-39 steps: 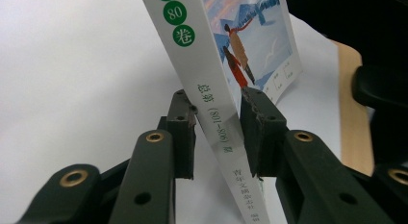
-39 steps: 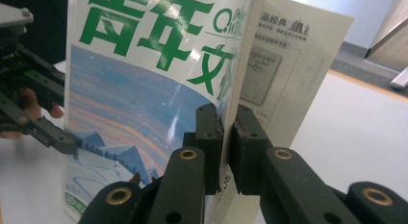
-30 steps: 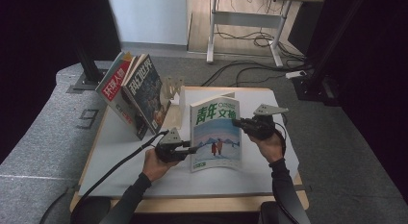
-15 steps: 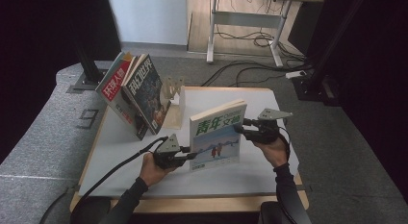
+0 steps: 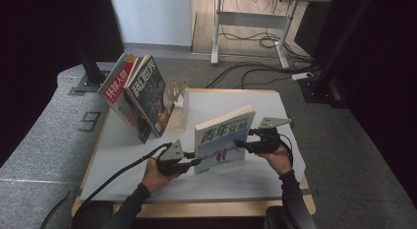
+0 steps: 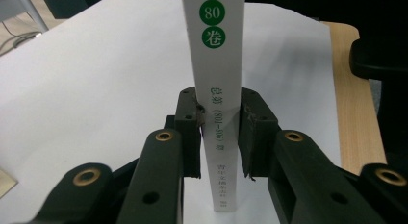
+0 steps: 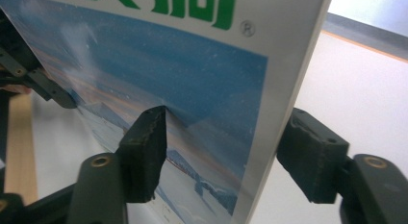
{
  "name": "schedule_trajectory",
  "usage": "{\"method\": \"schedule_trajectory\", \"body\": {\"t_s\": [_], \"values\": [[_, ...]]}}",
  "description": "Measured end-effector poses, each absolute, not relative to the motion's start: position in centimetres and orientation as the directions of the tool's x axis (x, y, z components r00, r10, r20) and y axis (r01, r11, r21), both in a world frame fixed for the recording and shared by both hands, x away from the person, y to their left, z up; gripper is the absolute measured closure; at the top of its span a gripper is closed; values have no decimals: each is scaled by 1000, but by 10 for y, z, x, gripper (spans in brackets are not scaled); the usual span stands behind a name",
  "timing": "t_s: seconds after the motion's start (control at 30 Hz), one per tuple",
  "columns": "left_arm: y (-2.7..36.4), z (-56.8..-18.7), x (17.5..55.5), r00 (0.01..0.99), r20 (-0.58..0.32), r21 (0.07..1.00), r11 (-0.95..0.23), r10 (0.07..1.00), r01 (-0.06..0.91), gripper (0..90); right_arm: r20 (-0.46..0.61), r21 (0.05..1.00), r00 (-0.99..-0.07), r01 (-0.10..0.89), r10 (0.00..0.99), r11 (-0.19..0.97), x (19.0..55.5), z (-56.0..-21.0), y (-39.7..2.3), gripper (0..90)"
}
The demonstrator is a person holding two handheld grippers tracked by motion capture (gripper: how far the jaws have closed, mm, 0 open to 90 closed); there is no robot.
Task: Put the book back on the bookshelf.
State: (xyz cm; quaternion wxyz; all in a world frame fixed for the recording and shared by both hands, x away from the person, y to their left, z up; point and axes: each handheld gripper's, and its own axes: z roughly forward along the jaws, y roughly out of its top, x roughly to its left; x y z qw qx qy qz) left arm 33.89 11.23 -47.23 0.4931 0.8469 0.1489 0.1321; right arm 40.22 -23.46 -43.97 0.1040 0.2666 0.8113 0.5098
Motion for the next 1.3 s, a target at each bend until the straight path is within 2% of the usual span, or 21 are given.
{"method": "schedule_trajectory", "body": {"t_s": [0.1,0.5,0.9,1.3], "values": [[112,-472,339,921,78,875,-470,381,120,721,98,880,-832,329,546,343,401,-438,-236,408],[105,-465,341,921,57,877,-460,385,138,687,79,890,-823,312,562,332,396,-439,-236,445],[91,-440,352,923,3,873,-451,386,185,676,79,896,-830,302,552,326,393,-439,-237,451],[87,-411,358,910,23,879,-442,414,179,683,76,896,-825,303,560,325,393,-439,-236,456]]}}
